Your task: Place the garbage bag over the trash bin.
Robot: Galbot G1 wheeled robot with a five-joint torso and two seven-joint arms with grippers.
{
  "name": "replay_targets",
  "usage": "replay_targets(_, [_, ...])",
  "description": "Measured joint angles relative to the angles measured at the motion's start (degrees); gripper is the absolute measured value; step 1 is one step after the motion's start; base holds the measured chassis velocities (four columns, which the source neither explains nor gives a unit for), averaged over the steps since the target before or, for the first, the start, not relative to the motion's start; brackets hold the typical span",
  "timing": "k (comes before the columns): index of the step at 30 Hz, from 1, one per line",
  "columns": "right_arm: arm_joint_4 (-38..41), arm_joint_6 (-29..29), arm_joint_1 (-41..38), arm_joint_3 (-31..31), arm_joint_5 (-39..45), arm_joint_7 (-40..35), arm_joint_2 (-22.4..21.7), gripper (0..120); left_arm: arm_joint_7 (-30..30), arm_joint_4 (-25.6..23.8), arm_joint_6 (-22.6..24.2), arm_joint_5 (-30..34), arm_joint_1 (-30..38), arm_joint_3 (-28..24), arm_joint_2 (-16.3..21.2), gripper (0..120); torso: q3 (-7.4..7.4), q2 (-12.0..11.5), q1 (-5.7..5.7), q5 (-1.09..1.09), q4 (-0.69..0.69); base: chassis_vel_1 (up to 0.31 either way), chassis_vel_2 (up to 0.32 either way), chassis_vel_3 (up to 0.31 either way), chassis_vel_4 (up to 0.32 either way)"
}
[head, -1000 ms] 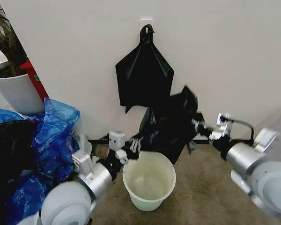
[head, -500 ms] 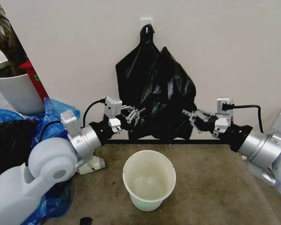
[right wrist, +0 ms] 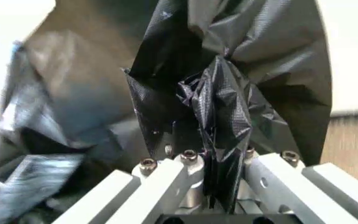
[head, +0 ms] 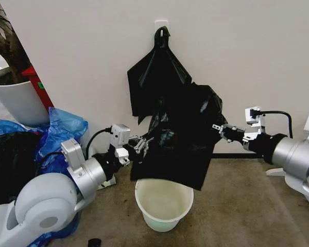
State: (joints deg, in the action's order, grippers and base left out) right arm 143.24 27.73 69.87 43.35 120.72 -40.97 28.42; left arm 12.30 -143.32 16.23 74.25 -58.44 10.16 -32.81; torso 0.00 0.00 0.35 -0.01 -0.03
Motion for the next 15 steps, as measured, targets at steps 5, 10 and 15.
replay_targets(5, [0.0,-0.69,0.2,-6.03,-2.57,-2.58,4.39,0,0.03,1.07,0.18,-0.69,-0.84,-0.61,-0.27,0,0.0,0.0,0.0,0.02,0.01,0.0,0.0,0.0,0.0])
replay_targets(10, [-0.01,-0.34,0.85,-12.79,-10.5,-0.48,9.72,0,-5.19,9.1,-0.74,-6.98,-2.11,-2.16,-4.41,0,0.0,0.0,0.0,0.0,0.01,0.0,0.0,0.0,0.0])
replay_targets(15, [-0.01,-0.04,0.41,-11.94,-12.51,1.47,9.32,0,-7.71,13.53,-1.89,-9.89,-1.57,-3.61,-7.9,0,0.0,0.0,0.0,-0.01,0.02,0.0,0.0,0.0,0.0])
